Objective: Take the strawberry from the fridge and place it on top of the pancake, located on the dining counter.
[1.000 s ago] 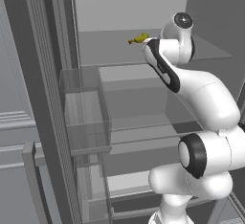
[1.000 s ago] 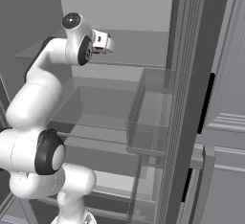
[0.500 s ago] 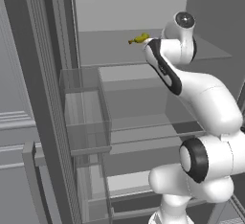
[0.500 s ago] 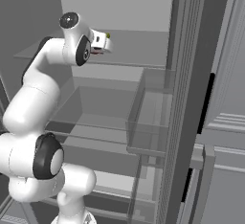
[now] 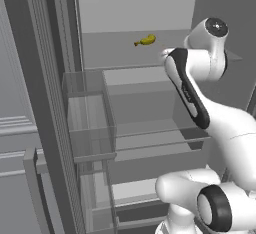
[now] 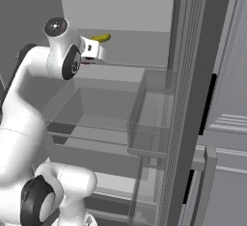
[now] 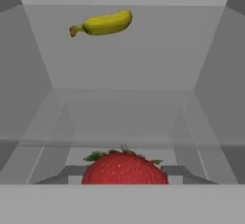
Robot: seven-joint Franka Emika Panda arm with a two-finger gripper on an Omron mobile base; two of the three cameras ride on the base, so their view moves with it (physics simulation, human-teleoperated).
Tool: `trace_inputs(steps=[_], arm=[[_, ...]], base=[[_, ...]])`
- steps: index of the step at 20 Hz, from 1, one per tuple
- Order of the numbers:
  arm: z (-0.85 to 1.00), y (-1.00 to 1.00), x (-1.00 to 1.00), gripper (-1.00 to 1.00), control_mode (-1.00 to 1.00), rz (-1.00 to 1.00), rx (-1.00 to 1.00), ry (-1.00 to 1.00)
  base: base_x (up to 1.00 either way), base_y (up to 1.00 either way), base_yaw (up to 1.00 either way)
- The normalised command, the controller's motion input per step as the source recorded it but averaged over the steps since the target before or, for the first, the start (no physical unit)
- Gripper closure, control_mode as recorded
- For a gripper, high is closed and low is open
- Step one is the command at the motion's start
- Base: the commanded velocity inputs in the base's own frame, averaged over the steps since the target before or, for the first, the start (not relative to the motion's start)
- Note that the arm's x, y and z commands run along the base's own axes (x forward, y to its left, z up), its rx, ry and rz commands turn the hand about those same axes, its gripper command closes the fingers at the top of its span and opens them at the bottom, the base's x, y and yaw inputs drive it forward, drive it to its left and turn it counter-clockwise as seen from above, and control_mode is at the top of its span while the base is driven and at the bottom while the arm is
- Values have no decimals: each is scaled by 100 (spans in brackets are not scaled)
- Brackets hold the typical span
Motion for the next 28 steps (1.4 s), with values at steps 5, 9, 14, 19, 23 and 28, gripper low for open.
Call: trace_inputs(steps=[5,9,14,19,23,28], arm=[[0,0,-100,100,-100,2,0,1],[-9,0,-78,100,-100,2,0,4],[-34,8,-38,100,-100,10,-13,10],[-32,0,-13,100,-100,0,-3,4],[0,0,0,100,100,0,0,0],[0,0,0,100,100,0,0,0]], base=[[0,0,0],[0,0,0],[0,0,0],[0,0,0],[-96,0,1],[-100,0,3]])
